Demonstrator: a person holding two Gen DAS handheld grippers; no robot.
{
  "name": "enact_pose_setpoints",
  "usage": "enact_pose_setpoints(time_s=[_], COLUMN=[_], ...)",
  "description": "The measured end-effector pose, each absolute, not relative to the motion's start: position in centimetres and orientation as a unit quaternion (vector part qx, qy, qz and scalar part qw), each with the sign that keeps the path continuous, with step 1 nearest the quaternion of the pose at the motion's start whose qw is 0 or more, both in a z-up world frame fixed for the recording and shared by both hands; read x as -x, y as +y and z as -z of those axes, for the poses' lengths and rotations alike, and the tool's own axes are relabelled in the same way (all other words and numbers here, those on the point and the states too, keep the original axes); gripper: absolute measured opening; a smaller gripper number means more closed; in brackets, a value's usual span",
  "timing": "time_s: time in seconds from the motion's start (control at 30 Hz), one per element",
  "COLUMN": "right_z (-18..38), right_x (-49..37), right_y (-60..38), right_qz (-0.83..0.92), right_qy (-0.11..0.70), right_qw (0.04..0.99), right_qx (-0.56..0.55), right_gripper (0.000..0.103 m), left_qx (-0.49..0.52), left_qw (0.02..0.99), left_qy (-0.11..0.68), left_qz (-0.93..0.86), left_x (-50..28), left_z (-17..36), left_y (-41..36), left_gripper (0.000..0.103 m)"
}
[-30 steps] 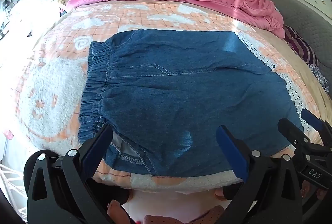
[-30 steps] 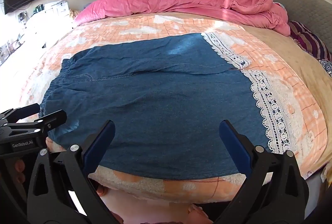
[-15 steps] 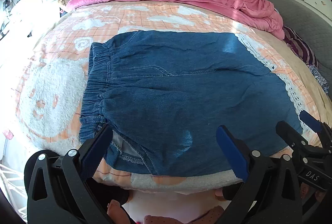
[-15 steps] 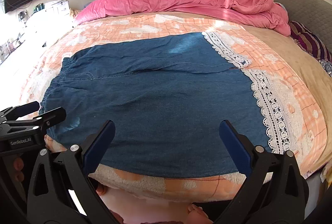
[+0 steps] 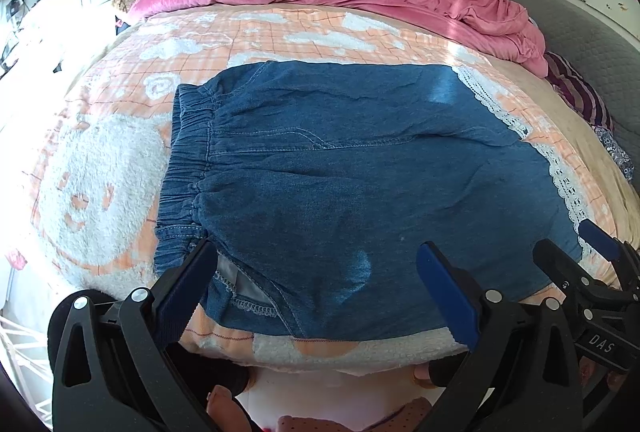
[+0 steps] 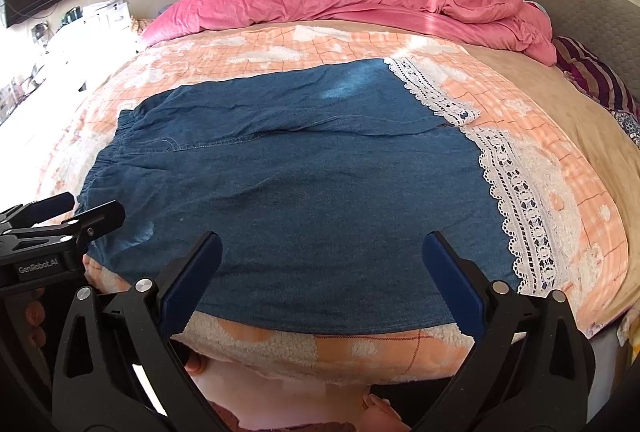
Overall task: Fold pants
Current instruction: 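Position both grippers open above the blue denim pants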
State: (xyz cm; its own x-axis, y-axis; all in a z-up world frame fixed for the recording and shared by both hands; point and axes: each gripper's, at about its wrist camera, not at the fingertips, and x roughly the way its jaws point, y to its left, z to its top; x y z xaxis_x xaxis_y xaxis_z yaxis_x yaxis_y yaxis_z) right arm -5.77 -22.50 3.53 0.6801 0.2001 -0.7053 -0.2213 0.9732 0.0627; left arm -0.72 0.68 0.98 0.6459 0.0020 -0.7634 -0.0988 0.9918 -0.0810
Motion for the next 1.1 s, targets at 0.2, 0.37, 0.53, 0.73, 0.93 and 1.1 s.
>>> enact_pose_setpoints(time_s=[0.2, 0.37, 0.53, 0.73, 0.93, 1.1], right_z=[-3.6, -3.7, -3.7, -3.8, -3.8, -3.9], right_x=[5.9, 6.0, 6.0, 6.0, 5.6, 4.5], right_y=[-22.5, -22.5, -22.5, -22.4, -22.2, -22.0], right_qz=[-0.114, -0.113, -0.112, -0.111, -0.111, -0.111], right_qy=[0.384, 0.383, 0.383, 0.382, 0.383, 0.385], right_qw=[0.916, 0.917, 0.917, 0.917, 0.917, 0.916], right_qx=[0.015, 0.014, 0.015, 0.017, 0.02, 0.02], right_gripper=[0.095, 0.095, 0.095, 0.095, 0.095, 0.095], left_qx=[0.058, 0.057, 0.057, 0.057, 0.057, 0.055], left_qw=[0.906, 0.907, 0.908, 0.908, 0.907, 0.905], left_qy=[0.418, 0.416, 0.414, 0.415, 0.416, 0.421], left_qz=[-0.026, -0.027, -0.027, -0.027, -0.027, -0.022], left_x=[1.0, 1.1, 1.3, 1.3, 1.2, 0.2], left_z=[-1.1, -1.3, -1.4, -1.5, -1.5, -1.3], left_y=[0.7, 0.5, 0.5, 0.5, 0.6, 0.7], left_gripper=[0.099, 0.099, 0.099, 0.099, 0.099, 0.099])
